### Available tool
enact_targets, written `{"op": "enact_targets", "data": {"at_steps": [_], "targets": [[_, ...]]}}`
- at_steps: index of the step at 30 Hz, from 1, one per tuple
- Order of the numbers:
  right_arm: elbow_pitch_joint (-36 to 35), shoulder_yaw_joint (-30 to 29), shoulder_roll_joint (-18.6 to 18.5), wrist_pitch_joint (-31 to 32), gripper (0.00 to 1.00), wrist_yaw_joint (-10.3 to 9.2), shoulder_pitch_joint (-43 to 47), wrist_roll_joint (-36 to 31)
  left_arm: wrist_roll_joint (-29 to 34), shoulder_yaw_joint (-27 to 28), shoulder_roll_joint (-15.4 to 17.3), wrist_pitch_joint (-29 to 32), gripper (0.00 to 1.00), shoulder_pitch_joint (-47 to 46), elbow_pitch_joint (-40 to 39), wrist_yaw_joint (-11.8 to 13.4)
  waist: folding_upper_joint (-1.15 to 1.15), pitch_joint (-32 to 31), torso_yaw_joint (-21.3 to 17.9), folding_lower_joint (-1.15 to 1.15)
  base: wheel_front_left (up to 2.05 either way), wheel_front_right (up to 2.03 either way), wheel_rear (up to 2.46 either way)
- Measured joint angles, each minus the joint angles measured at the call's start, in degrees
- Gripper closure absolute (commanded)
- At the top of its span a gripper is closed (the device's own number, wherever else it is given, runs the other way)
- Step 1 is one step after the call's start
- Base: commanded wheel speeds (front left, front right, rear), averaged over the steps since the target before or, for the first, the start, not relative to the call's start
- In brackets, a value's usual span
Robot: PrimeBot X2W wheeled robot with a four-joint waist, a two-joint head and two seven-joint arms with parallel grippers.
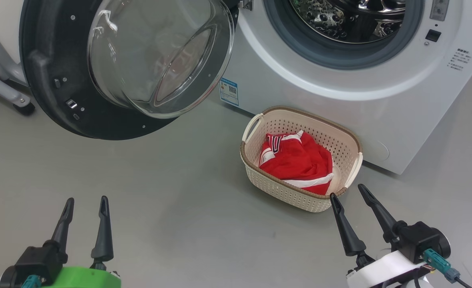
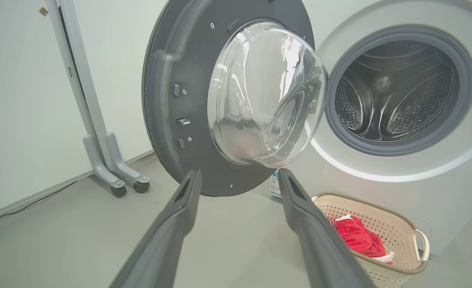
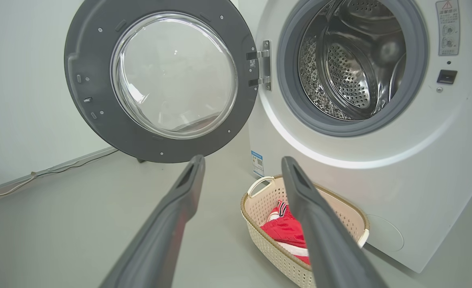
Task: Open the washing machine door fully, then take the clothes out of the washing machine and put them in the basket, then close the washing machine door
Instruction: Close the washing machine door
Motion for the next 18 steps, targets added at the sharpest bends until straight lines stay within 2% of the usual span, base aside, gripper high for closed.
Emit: {"op": "enact_targets", "data": {"at_steps": [18], "targets": [[0.7, 0.3, -0.2, 0.0, 0.00, 0.00, -0.9, 0.6, -0.1, 0.2, 0.0, 0.0, 0.00, 0.4, -0.4, 0.0, 0.00, -0.1, 0.0, 0.00, 0.00, 0.00, 0.00]]}}
